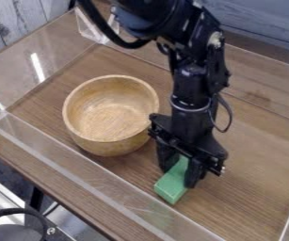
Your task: Put the green block in the brown bowl
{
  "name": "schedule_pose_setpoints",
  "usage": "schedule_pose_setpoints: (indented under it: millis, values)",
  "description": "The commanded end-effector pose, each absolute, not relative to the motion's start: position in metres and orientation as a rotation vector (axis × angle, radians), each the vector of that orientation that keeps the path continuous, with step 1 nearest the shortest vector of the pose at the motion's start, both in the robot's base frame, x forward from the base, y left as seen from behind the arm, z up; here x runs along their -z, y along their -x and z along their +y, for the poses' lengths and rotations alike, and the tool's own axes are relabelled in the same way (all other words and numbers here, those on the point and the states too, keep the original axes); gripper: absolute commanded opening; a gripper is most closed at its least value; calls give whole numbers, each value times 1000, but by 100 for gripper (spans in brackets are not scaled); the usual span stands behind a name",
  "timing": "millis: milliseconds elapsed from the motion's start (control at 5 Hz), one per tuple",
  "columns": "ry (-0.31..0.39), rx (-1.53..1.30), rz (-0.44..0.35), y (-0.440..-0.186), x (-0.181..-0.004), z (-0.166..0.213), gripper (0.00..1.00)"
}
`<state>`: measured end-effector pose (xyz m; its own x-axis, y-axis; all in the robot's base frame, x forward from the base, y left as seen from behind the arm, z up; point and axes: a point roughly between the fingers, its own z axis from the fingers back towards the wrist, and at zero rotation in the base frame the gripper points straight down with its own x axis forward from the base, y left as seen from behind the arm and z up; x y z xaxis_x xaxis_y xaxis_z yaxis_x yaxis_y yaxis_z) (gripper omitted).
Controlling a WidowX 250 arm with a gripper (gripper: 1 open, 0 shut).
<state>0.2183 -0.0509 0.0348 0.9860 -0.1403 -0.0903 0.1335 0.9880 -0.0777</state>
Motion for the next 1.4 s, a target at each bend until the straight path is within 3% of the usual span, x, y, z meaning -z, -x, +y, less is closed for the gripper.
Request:
schedule_pose_setpoints:
  millis: [0, 400, 800, 1200]
  values:
    - [84, 133, 25, -232, -54, -51, 0]
    - [88, 131, 16, -232, -67, -49, 0]
    - [85, 109, -39, -238, -106, -36, 0]
    - [52, 21, -73, -247, -137, 13, 0]
